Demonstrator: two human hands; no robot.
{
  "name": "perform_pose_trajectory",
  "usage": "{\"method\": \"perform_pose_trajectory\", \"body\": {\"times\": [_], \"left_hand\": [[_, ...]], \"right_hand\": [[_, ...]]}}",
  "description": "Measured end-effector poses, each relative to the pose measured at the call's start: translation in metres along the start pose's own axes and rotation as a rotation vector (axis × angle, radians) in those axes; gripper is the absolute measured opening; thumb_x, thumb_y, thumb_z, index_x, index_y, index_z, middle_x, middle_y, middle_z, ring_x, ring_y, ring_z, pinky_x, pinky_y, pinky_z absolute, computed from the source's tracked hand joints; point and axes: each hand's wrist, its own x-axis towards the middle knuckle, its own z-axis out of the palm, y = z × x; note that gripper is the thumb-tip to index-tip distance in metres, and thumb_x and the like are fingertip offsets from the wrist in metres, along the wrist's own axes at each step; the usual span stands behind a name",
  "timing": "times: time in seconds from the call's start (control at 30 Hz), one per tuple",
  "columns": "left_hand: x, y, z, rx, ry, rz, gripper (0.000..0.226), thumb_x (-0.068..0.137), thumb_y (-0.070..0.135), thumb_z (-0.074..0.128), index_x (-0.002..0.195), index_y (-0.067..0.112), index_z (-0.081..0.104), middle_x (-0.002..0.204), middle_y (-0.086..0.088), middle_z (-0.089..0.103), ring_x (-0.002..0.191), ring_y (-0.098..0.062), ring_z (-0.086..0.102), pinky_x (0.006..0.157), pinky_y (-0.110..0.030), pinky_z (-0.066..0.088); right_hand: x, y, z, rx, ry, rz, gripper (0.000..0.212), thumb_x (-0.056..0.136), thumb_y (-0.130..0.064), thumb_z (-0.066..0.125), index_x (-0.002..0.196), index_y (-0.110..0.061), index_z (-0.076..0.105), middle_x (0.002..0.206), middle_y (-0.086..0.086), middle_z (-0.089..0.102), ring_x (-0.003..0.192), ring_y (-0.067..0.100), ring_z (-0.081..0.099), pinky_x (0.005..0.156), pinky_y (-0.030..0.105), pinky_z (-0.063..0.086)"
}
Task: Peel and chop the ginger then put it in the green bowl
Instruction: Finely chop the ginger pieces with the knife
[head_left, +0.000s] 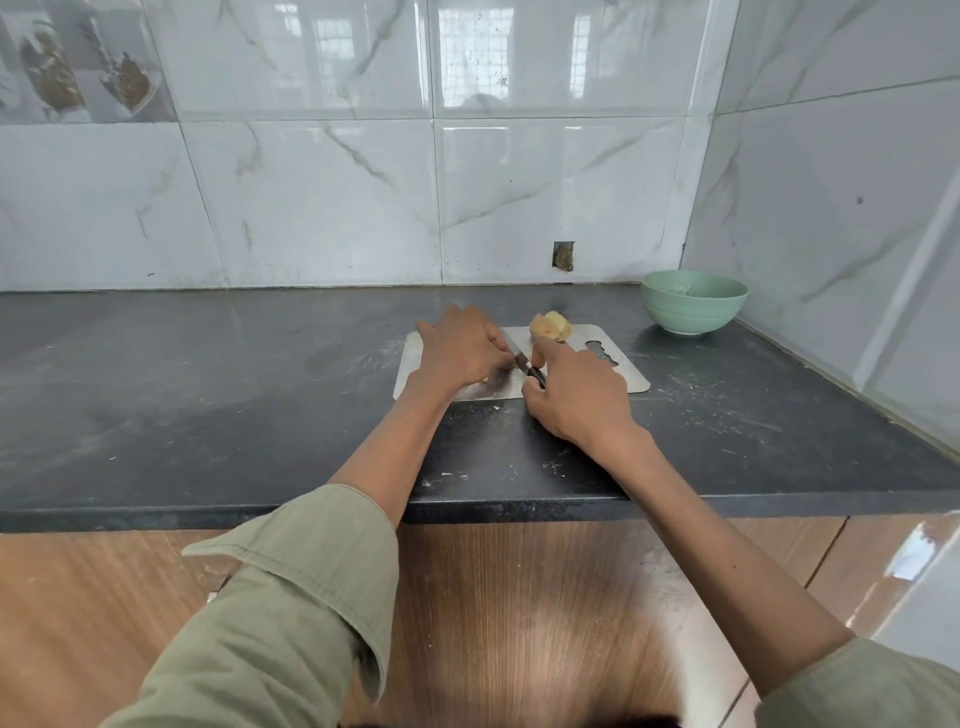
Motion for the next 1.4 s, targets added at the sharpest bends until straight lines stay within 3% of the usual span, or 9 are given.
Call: {"method": "perform_pose_trajectory", "body": {"times": [0.33, 0.53, 0.77, 1.0, 1.17, 1.3, 1.4], "left_hand": [[-0.005, 0.002, 0.002, -0.036, 0.020, -0.049, 0.015, 0.077, 0.045, 0.080, 0.066, 0.034, 0.078, 0.074, 0.018, 0.072, 0.098, -0.011, 0.060, 0.104, -0.053, 0.030], [-0.005, 0.002, 0.003, -0.008, 0.021, -0.041, 0.027, 0.077, 0.046, 0.080, 0.054, 0.038, 0.068, 0.074, 0.019, 0.071, 0.101, -0.013, 0.058, 0.102, -0.052, 0.031], [-0.005, 0.007, 0.000, 0.026, 0.057, -0.024, 0.020, 0.083, 0.041, 0.076, 0.064, 0.040, 0.071, 0.076, 0.016, 0.073, 0.093, -0.009, 0.060, 0.082, -0.039, 0.022], [-0.004, 0.004, 0.000, -0.026, -0.004, -0.031, 0.011, 0.082, 0.046, 0.080, 0.073, 0.040, 0.079, 0.063, 0.023, 0.063, 0.083, -0.005, 0.053, 0.109, -0.055, 0.028], [-0.002, 0.004, 0.004, -0.056, 0.022, -0.056, 0.011, 0.080, 0.039, 0.080, 0.071, 0.034, 0.081, 0.054, 0.021, 0.062, 0.072, -0.002, 0.052, 0.110, -0.061, 0.031], [-0.004, 0.006, 0.003, -0.053, 0.007, -0.061, 0.014, 0.079, 0.042, 0.081, 0.068, 0.034, 0.079, 0.059, 0.018, 0.065, 0.082, -0.009, 0.058, 0.111, -0.060, 0.031], [-0.004, 0.006, 0.002, -0.050, 0.006, -0.064, 0.014, 0.079, 0.042, 0.081, 0.067, 0.035, 0.079, 0.054, 0.019, 0.062, 0.084, -0.010, 0.061, 0.110, -0.059, 0.032]], "right_hand": [[-0.013, -0.002, -0.006, -0.021, 0.027, 0.047, 0.018, 0.093, -0.032, 0.054, 0.108, -0.022, 0.055, 0.089, 0.003, 0.057, 0.084, 0.030, 0.051, 0.069, 0.037, 0.035], [0.002, -0.003, 0.000, 0.006, -0.018, 0.034, 0.019, 0.094, -0.032, 0.052, 0.110, -0.022, 0.052, 0.100, 0.008, 0.063, 0.097, 0.034, 0.059, 0.071, 0.038, 0.036], [0.001, -0.001, 0.003, -0.027, 0.004, 0.026, 0.023, 0.097, -0.034, 0.050, 0.116, -0.021, 0.052, 0.099, 0.009, 0.065, 0.097, 0.036, 0.060, 0.070, 0.039, 0.035], [0.001, -0.001, 0.003, -0.011, 0.002, 0.028, 0.022, 0.097, -0.034, 0.049, 0.115, -0.022, 0.052, 0.101, 0.008, 0.064, 0.097, 0.034, 0.059, 0.071, 0.038, 0.034], [-0.005, 0.000, 0.000, 0.015, 0.029, 0.013, 0.020, 0.096, -0.035, 0.050, 0.113, -0.024, 0.053, 0.093, 0.006, 0.063, 0.091, 0.033, 0.058, 0.068, 0.038, 0.035], [-0.016, -0.002, -0.003, -0.004, 0.073, 0.027, 0.019, 0.094, -0.034, 0.052, 0.110, -0.025, 0.054, 0.084, 0.002, 0.055, 0.081, 0.031, 0.052, 0.068, 0.038, 0.036], [-0.019, -0.003, -0.002, -0.020, 0.084, 0.038, 0.020, 0.093, -0.036, 0.052, 0.109, -0.025, 0.054, 0.086, 0.002, 0.057, 0.084, 0.032, 0.056, 0.068, 0.037, 0.037]]}}
